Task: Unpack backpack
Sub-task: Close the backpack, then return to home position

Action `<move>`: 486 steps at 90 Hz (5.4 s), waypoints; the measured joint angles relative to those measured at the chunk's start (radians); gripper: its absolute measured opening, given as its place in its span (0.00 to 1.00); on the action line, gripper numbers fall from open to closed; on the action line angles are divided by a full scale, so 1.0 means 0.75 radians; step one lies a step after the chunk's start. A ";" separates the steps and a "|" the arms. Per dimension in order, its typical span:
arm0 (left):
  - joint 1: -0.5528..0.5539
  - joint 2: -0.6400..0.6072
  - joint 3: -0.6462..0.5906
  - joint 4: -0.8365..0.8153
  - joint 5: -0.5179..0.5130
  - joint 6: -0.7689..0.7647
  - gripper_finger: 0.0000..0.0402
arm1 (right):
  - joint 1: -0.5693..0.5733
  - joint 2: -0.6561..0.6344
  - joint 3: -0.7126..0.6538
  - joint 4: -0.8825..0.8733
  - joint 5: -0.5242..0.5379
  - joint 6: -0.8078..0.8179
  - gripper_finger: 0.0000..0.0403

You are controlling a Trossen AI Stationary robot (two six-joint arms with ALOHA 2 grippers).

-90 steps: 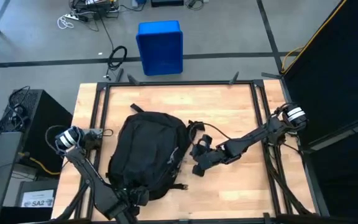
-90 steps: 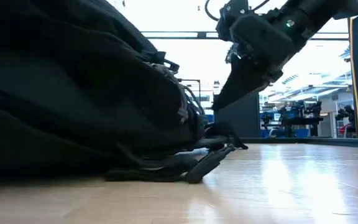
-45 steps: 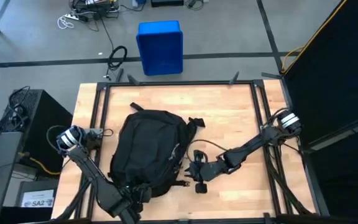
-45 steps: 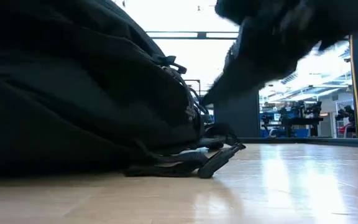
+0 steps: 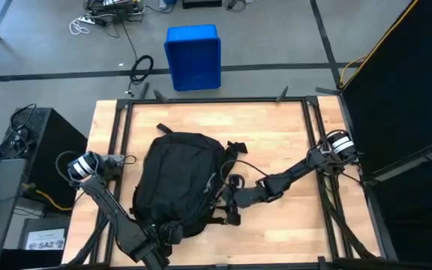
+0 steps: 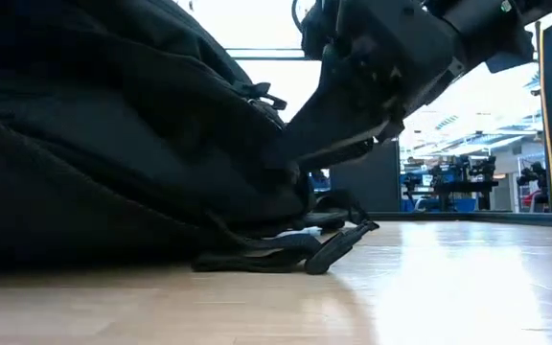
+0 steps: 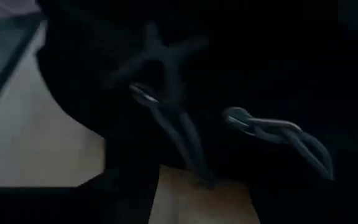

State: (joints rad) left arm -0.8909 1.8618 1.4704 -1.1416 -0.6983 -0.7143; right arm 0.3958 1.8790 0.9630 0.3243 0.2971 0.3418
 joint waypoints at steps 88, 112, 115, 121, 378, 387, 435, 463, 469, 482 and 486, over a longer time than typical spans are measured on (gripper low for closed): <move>-0.050 0.001 -0.002 -0.027 -0.026 -0.031 0.00 | 0.057 -0.222 0.003 -0.568 0.316 0.180 0.01; -0.008 0.000 -0.025 0.062 -0.056 0.105 0.00 | 0.097 -0.220 -0.002 -0.410 0.181 0.070 0.20; 0.003 0.000 -0.041 0.104 -0.058 0.146 0.00 | 0.107 -0.220 -0.002 -0.398 0.176 0.053 0.23; 0.032 0.000 -0.075 0.192 -0.051 0.210 0.00 | 0.122 -0.220 -0.002 -0.371 0.187 0.022 0.30; 1.363 -2.063 -1.315 1.341 0.738 0.803 0.00 | -0.753 -2.152 -0.977 -0.389 0.060 -0.477 0.00; 1.362 -2.175 -1.338 1.310 0.738 0.772 0.00 | -0.769 -2.220 -0.976 -0.409 0.087 -0.488 0.00; 1.363 -2.469 -1.937 1.696 0.704 0.723 0.00 | -0.770 -2.455 -1.236 -0.418 0.036 -0.535 0.00; 1.364 -2.458 -1.949 1.704 0.675 0.734 0.00 | -0.810 -2.461 -1.271 -0.345 0.158 -0.496 0.00; 1.364 -2.457 -1.950 1.709 0.674 0.735 0.00 | -0.819 -2.459 -1.271 -0.342 0.196 -0.478 0.00; 1.364 -2.457 -1.950 1.704 0.670 0.736 0.00 | -0.820 -2.459 -1.271 -0.339 0.198 -0.482 0.01; 1.364 -2.456 -1.950 1.699 0.669 0.736 0.00 | -0.820 -2.459 -1.271 -0.339 0.198 -0.449 0.01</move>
State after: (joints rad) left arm 0.1318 0.0196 0.0082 0.1324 -0.1969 -0.1623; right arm -0.2195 0.0349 0.0101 0.0704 0.4454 0.0052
